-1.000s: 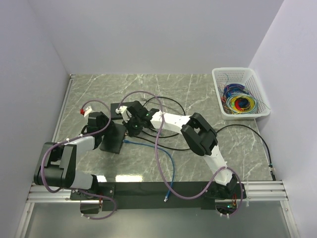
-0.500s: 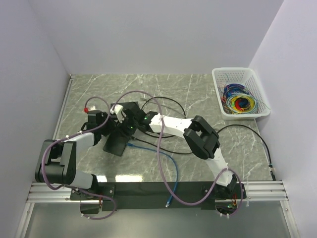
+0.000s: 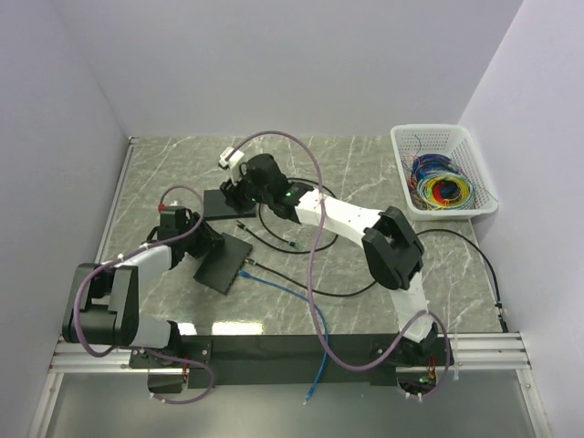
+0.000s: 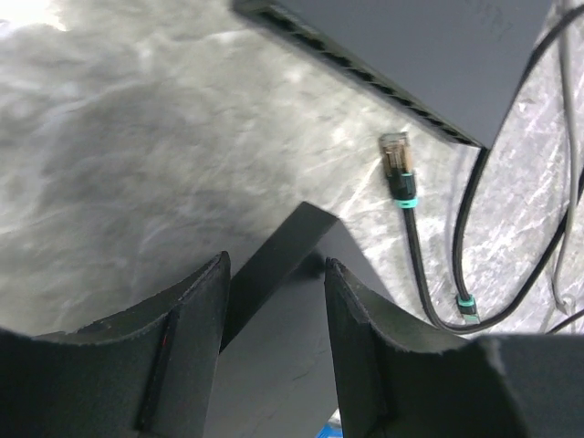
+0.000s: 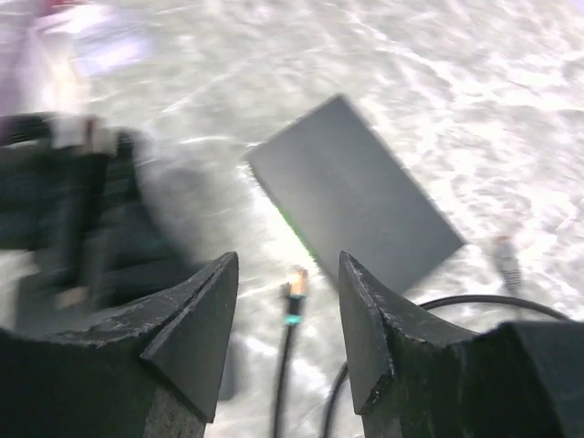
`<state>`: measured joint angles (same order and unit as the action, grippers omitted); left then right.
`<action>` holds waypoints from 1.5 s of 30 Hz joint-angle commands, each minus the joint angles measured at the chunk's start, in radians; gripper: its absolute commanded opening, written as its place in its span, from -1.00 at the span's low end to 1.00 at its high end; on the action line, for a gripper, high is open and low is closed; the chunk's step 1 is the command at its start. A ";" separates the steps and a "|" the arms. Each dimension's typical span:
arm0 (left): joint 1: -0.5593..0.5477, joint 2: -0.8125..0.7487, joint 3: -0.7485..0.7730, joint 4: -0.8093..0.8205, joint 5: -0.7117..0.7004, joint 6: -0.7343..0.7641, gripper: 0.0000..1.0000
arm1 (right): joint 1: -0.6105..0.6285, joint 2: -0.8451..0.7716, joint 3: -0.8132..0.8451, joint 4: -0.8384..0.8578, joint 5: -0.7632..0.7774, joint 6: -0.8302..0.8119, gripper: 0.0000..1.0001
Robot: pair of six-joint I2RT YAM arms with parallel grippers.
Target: Insert the plug into the switch port
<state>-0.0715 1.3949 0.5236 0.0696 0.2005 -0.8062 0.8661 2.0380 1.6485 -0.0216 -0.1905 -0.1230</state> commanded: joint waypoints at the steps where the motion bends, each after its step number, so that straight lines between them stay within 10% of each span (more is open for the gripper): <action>1: 0.028 -0.048 -0.020 -0.067 -0.026 0.007 0.04 | -0.007 0.095 0.097 -0.055 0.054 -0.001 0.09; 29: 0.067 -0.226 -0.065 -0.126 -0.084 -0.004 0.05 | -0.018 0.274 0.132 -0.202 0.034 0.040 -0.09; 40: 0.068 -0.247 -0.042 -0.132 -0.061 -0.011 0.03 | -0.018 0.235 0.077 -0.193 0.003 0.036 -0.98; 45: 0.068 -0.275 -0.013 -0.096 -0.004 0.004 -0.01 | -0.018 0.107 0.005 -0.104 -0.052 0.075 -1.00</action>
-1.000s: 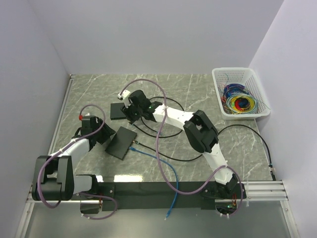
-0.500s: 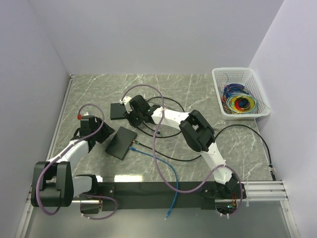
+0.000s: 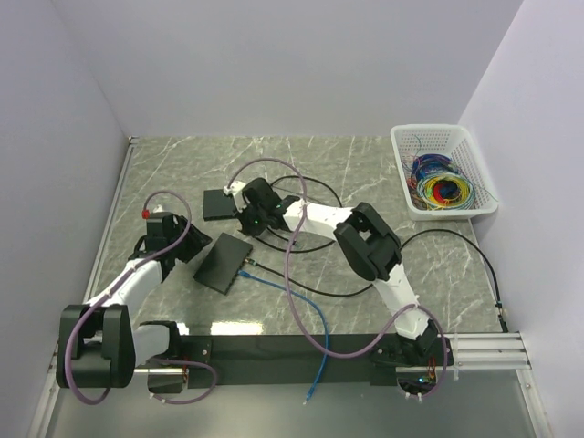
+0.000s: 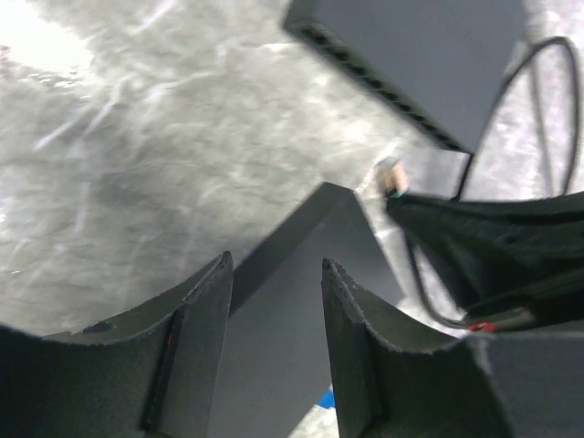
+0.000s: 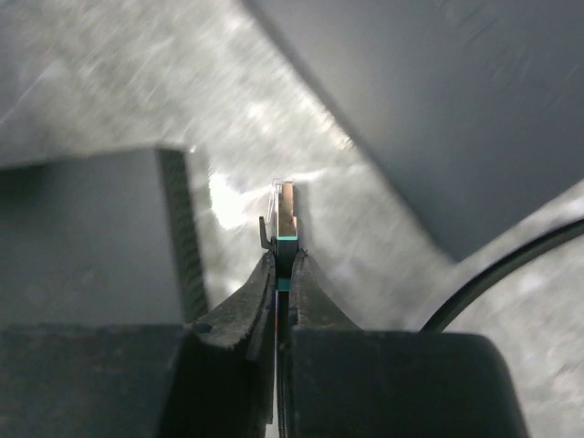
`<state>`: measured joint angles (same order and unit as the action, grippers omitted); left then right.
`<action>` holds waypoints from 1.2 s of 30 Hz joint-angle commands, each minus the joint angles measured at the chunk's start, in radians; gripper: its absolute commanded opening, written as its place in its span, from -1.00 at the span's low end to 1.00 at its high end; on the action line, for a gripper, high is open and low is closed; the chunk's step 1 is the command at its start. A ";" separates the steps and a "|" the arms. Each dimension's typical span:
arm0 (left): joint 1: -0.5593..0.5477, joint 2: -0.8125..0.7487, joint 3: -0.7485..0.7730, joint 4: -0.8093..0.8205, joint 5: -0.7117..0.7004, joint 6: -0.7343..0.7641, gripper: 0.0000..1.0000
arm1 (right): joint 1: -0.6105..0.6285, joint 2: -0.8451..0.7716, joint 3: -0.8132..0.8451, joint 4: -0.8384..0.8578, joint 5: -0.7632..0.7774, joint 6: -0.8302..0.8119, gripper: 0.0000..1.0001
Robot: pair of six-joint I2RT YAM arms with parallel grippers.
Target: Insert the plug into the switch port
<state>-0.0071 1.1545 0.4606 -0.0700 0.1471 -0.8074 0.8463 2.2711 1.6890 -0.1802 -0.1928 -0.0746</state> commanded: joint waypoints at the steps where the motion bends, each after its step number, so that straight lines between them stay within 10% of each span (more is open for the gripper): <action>1: 0.004 -0.050 0.052 0.055 0.058 0.002 -0.01 | 0.000 -0.146 -0.069 0.070 -0.068 0.036 -1.00; 20: 0.004 -0.180 -0.102 0.688 0.460 -0.170 0.07 | -0.055 -0.407 -0.427 0.600 -0.517 0.464 -1.00; 36: 0.002 -0.208 -0.152 0.762 0.482 -0.214 -0.17 | -0.073 -0.344 -0.453 0.851 -0.622 0.670 -1.00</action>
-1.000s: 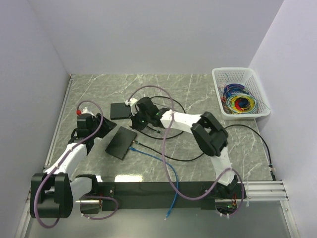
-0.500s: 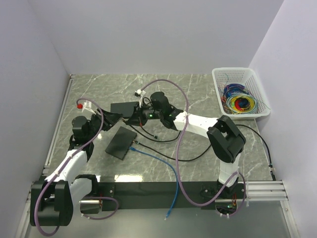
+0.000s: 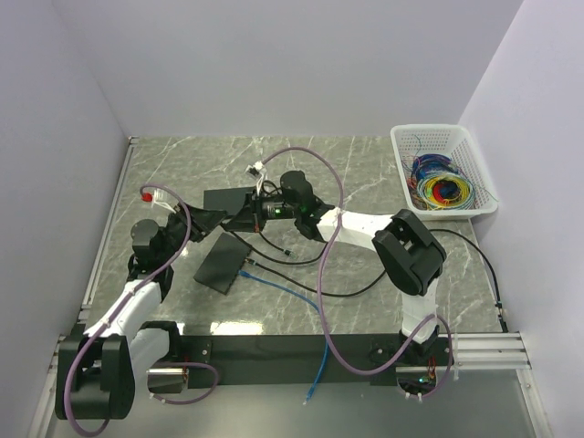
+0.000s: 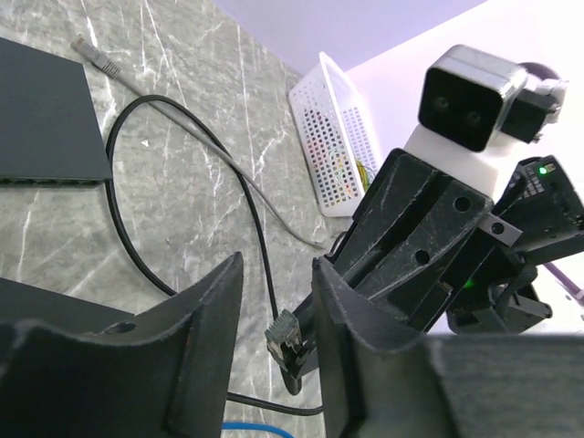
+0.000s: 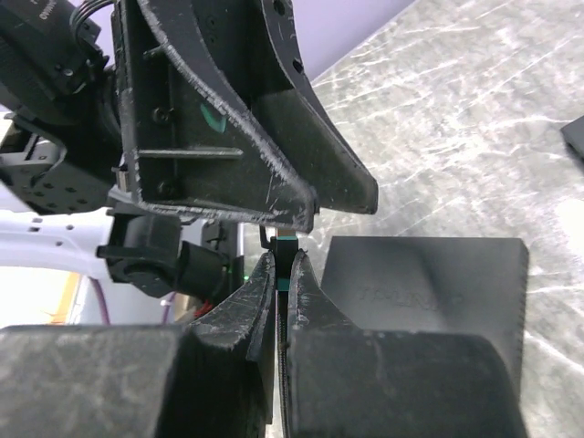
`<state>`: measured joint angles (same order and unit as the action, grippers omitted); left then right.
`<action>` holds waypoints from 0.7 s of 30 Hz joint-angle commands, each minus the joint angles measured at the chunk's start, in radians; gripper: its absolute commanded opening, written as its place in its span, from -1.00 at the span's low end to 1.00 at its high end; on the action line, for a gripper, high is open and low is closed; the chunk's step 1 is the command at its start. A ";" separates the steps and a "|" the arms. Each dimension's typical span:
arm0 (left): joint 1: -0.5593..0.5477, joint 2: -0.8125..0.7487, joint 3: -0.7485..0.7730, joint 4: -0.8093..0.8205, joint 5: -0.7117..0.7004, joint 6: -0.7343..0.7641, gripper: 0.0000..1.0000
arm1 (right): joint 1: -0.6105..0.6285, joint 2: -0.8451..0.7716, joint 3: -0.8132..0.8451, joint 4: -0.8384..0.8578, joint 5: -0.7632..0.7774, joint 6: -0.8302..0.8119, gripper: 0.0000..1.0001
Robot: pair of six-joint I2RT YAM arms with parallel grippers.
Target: Insert the plug into the switch port
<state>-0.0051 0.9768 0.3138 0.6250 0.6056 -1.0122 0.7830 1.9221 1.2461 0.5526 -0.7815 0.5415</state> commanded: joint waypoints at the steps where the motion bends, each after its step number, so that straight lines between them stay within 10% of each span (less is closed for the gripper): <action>1: 0.002 -0.041 -0.005 0.061 0.022 -0.009 -0.19 | -0.011 0.006 -0.008 0.119 -0.033 0.057 -1.00; 10: 0.002 -0.069 0.048 -0.114 -0.041 0.049 -0.99 | -0.019 0.015 0.001 0.123 -0.022 0.060 -0.98; 15: 0.002 -0.040 0.093 -0.290 -0.113 0.080 -0.99 | -0.008 -0.060 0.027 -0.075 0.106 -0.096 0.27; 21: 0.002 0.055 0.206 -0.533 -0.210 0.087 -0.99 | 0.100 -0.163 0.082 -0.364 0.482 -0.412 0.26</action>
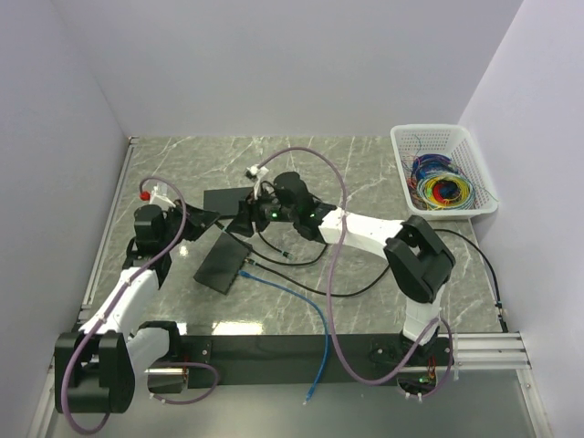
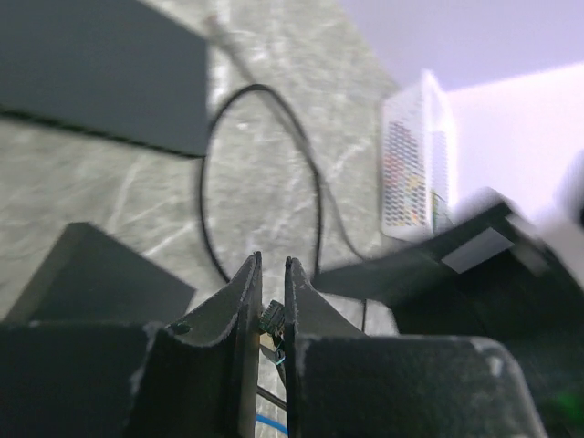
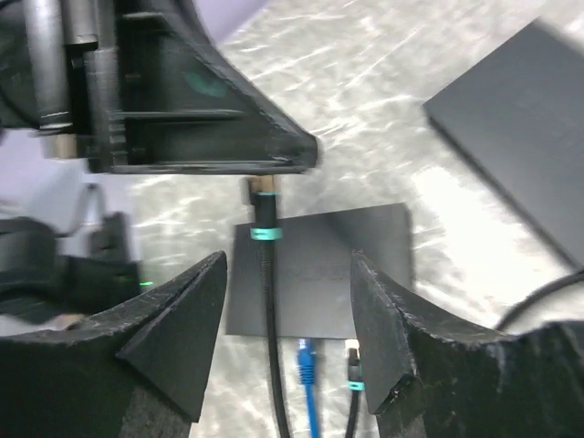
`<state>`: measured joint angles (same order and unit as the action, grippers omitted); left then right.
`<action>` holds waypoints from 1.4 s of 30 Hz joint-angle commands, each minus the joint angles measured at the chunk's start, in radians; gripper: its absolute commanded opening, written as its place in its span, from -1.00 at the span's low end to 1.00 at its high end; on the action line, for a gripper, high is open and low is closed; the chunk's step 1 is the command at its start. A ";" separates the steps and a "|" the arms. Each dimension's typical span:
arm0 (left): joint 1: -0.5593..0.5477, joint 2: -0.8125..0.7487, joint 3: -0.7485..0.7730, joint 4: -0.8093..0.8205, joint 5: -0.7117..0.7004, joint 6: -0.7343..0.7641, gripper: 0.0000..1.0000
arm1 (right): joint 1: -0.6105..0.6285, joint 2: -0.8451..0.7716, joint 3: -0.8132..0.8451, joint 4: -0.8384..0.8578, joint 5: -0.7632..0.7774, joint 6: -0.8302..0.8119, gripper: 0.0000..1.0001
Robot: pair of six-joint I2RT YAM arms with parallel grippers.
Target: Insert the plug into the switch port
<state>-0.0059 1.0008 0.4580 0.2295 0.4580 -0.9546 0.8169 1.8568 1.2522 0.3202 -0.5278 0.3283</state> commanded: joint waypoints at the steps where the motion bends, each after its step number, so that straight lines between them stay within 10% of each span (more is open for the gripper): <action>1: 0.003 0.039 0.070 -0.139 -0.061 0.025 -0.99 | 0.091 -0.097 0.087 -0.168 0.251 -0.236 0.25; 34: 0.003 0.021 0.077 -0.153 -0.059 0.010 -0.99 | 0.172 0.122 0.300 -0.332 0.358 -0.313 -0.17; 42: 0.003 0.016 0.074 -0.150 -0.059 0.011 -0.99 | 0.172 0.113 0.276 -0.322 0.356 -0.310 -0.56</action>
<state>-0.0051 1.0428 0.5095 0.0559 0.3943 -0.9550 0.9905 1.9865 1.5074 -0.0120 -0.1848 0.0277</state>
